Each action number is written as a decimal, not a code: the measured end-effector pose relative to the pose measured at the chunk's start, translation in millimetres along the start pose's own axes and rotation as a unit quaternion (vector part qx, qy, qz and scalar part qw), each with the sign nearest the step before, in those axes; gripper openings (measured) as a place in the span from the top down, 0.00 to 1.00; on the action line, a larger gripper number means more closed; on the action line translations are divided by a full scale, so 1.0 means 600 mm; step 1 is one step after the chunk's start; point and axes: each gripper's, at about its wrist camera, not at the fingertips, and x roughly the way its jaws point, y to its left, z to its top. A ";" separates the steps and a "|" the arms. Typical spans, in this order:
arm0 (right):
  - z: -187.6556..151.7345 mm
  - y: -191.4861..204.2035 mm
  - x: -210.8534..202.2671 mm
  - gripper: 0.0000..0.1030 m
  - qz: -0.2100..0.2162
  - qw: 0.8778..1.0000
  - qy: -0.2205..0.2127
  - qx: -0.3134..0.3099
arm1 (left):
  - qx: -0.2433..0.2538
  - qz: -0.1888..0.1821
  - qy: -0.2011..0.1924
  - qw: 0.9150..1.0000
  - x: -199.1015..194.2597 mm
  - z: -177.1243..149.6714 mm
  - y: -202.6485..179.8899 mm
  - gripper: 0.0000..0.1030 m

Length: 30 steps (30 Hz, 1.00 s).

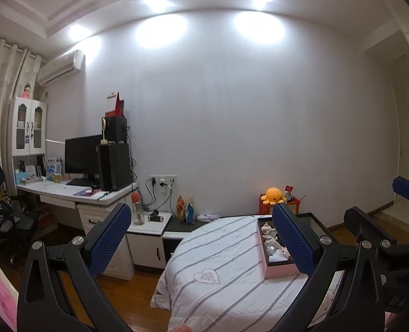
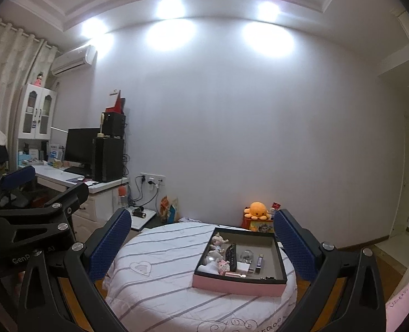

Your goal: Organize rigid objects

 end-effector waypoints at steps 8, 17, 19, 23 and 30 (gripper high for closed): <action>-0.008 0.006 0.005 0.00 -0.024 1.000 0.003 0.003 | -0.006 -0.002 0.007 1.000 0.014 -0.009 0.001 0.00; -0.012 0.001 0.003 0.00 -0.050 0.999 0.001 0.016 | -0.012 -0.015 0.016 1.000 0.028 -0.014 -0.006 0.00; -0.013 -0.001 0.003 0.00 -0.051 0.999 0.001 0.017 | -0.011 -0.020 0.017 1.000 0.030 -0.016 -0.008 0.00; -0.018 -0.007 0.006 0.00 -0.043 0.999 0.009 0.023 | -0.006 -0.020 0.017 1.000 0.032 -0.019 -0.011 0.00; -0.024 -0.011 0.009 0.00 -0.043 0.999 0.017 0.027 | 0.000 -0.019 0.019 1.000 0.034 -0.022 -0.015 0.00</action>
